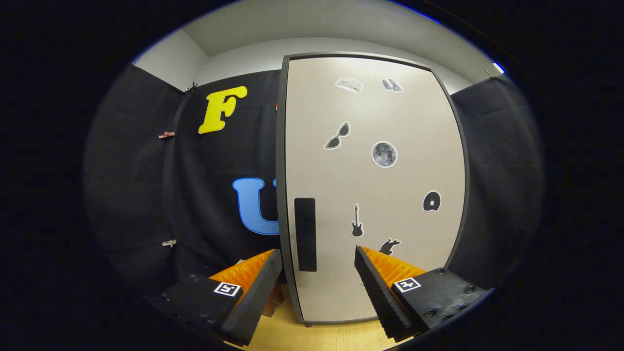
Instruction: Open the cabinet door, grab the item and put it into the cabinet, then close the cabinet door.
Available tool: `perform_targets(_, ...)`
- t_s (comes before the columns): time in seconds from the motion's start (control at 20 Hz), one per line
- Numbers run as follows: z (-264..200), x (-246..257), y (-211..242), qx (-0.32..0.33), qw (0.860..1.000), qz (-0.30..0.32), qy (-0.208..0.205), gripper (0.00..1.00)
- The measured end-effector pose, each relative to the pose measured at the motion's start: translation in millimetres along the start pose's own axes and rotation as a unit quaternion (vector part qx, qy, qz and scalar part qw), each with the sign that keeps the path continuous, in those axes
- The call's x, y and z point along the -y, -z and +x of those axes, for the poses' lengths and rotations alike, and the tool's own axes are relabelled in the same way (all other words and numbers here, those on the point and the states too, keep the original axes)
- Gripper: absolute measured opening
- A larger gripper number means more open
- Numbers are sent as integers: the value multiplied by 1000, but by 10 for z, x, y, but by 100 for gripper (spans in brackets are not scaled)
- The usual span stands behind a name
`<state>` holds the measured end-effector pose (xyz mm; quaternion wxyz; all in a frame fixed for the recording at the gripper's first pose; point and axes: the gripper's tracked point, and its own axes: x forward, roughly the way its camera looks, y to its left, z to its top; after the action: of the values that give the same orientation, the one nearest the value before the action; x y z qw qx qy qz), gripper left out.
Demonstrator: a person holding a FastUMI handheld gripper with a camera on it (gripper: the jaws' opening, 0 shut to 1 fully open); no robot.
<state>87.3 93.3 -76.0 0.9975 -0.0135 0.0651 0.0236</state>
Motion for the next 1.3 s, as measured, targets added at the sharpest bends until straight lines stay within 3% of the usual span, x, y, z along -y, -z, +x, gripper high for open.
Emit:
perform_targets(0.2,326,-48,62,6,1000,-16,12,97)
perform_targets(0.75,849,-60,136,17,999,-26,22,80)
perform_targets(0.8,865,-44,119,21,999,-29,25,76)
perform_targets(0.85,880,-37,122,21,999,-31,27,64)
perform_targets(1.05,947,-69,245,-3,999,-9,31,55)
perform_targets(1.15,947,-84,205,1,999,2,43,33)
perform_targets(1.3,943,-73,209,7,998,-24,51,32)
